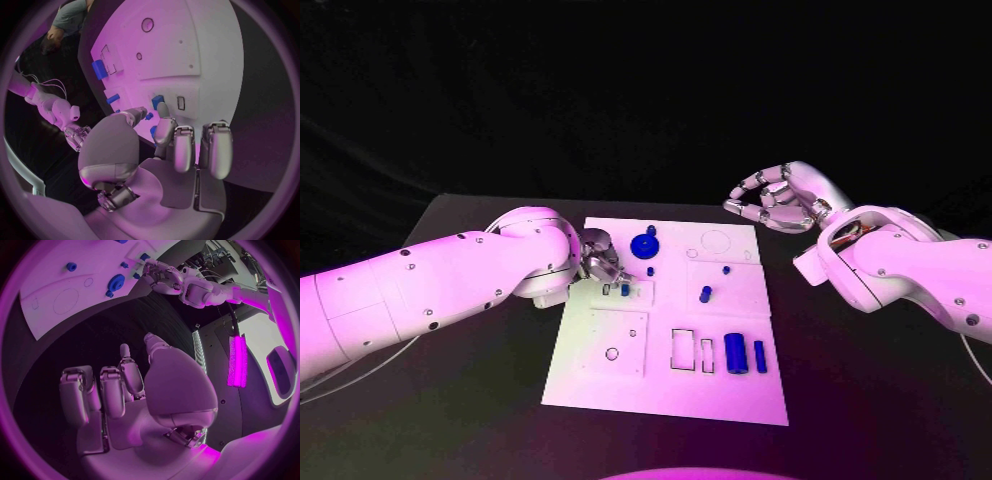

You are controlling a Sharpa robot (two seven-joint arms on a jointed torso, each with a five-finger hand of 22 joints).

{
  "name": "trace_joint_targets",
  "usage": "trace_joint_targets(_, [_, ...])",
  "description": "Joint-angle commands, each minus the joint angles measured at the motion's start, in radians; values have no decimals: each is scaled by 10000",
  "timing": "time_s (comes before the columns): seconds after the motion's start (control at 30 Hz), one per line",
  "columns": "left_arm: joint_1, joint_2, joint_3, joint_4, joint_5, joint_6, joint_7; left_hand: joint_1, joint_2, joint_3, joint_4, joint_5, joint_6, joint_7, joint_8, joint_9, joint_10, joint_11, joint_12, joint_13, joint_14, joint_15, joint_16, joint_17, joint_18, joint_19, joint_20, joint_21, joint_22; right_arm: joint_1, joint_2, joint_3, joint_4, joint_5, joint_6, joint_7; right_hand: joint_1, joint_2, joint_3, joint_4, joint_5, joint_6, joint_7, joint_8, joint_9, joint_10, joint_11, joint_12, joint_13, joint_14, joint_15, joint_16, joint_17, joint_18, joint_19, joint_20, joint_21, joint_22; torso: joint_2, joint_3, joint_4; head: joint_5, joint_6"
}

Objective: Assemble the parts on the task board

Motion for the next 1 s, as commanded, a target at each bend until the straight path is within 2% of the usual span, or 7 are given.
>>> trace_joint_targets(0.03, [105, -120, 126, 171, 259, -366, 26, -146, 27, -128, -12, 19, -68, 34, -49, -26, -91, 14, -62, -49, 1057, -14, 64, 2631, -65, 84, -32, -32, 1348, -7, 24, 0, -66, -45, 37, 93, -91, 23, -61, -11, -55, -41, -20, 55, 9, -44, -51, -42, 267, 825, -91, -36, 1640, 64, 723, -65, -47, 2302, -7, 2, 8, 6, 36])
trace_joint_targets(0.1, [172, -184, 185, 199, 282, -360, 24, -182, 15, -207, -17, 18, -106, 50, -72, -38, -164, 29, -147, -162, 1057, -1, 64, 2631, -41, 8, -30, -73, 1248, -7, 37, -1, -94, -43, 40, 94, -91, 23, -61, -11, -55, -41, -20, 55, 9, -44, -51, -42, 267, 825, -91, -36, 1640, 64, 723, -65, -47, 2302, -3, 7, 10, 14, 46])
trace_joint_targets(0.27, [546, -314, 290, -89, 475, 26, 7, 39, 36, -315, -40, 62, -297, 128, -193, -94, -457, 107, -453, -540, 1052, 61, 54, 2614, 51, -294, -7, -244, 858, -17, 74, -7, -168, -31, 59, 93, -113, 27, -71, -12, -63, -42, -21, 58, 11, -36, -52, -34, 274, 825, -92, -36, 1642, 64, 725, -66, -46, 2304, 9, 0, 28, 57, 67])
trace_joint_targets(0.47, [848, -161, 316, -930, 562, 438, 32, 368, 98, -478, -28, 84, -752, 423, -813, -469, -1084, 353, -1108, -1350, 1011, 275, -17, 2498, 98, -463, 116, -362, 646, -24, 101, -14, -209, -26, 81, 81, -115, 30, -72, -14, -62, -42, -21, 59, 12, -35, -52, -33, 276, 827, -92, -34, 1647, 64, 725, -66, -45, 2304, 9, 4, 31, 111, 109])
trace_joint_targets(0.67, [945, 269, 294, -1831, 444, 551, 185, 562, 131, -768, -26, 74, -1149, 736, -1473, -965, -1894, 641, -1891, -2328, 909, 527, -179, 2237, 173, -720, 334, -532, 327, -28, 137, -18, -232, -25, 99, 75, -116, 36, -71, -16, -55, -43, -22, 60, 12, -39, -52, -38, 270, 824, -93, -38, 1636, 63, 726, -66, -44, 2305, 39, -29, 6, 172, 130])
trace_joint_targets(0.87, [966, 638, 153, -2445, 71, 696, 273, 597, 148, -805, -26, 75, -1184, 769, -1537, -1024, -1997, 672, -1987, -2461, 898, 557, -196, 2210, 183, -748, 365, -551, 292, -31, 148, -20, -238, -24, 107, 74, -116, 48, -69, -22, -37, -45, -24, 63, 14, -40, -54, -39, 269, 824, -94, -39, 1635, 63, 727, -67, -43, 2306, 55, -20, -19, 192, 106])
trace_joint_targets(1.0, [961, 816, 66, -2695, -141, 869, 249, 602, 152, -807, -25, 76, -1184, 771, -1541, -1028, -2000, 674, -1988, -2463, 899, 560, -194, 2213, 187, -761, 367, -559, 275, -33, 142, -22, -233, -24, 108, 71, -116, 48, -69, -22, -37, -45, -24, 63, 14, -40, -54, -39, 269, 824, -94, -39, 1635, 63, 727, -67, -43, 2306, 70, -33, -22, 216, 108])
